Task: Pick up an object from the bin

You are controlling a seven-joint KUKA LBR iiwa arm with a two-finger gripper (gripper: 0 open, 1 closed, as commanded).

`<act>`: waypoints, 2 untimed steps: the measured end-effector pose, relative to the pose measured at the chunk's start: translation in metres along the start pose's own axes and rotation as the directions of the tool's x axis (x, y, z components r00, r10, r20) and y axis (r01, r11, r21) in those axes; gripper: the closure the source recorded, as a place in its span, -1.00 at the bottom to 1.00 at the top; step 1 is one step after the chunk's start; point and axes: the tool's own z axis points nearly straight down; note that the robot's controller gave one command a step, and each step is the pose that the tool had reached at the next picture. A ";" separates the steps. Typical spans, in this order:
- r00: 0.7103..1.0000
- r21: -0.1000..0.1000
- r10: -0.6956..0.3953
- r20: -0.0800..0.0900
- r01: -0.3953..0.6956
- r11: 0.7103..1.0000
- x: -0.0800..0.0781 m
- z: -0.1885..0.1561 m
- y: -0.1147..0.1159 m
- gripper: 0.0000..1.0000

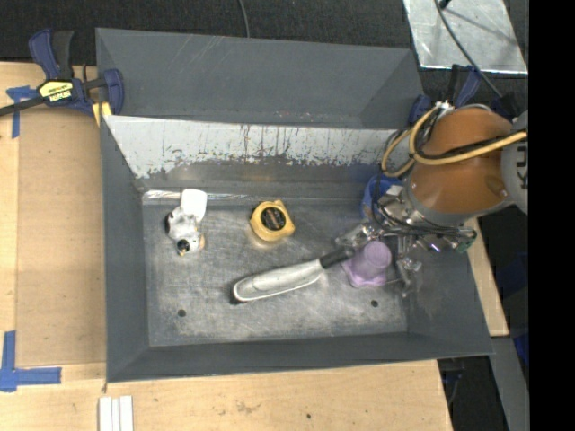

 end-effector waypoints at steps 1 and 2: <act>1.000 0.005 -0.024 0.018 0.024 1.000 -0.013 0.027 -0.001 1.00; 1.000 0.004 -0.025 0.016 0.025 1.000 -0.013 0.025 -0.001 1.00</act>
Offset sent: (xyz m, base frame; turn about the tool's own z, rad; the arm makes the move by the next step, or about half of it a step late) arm 0.0000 0.0000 0.0000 0.0000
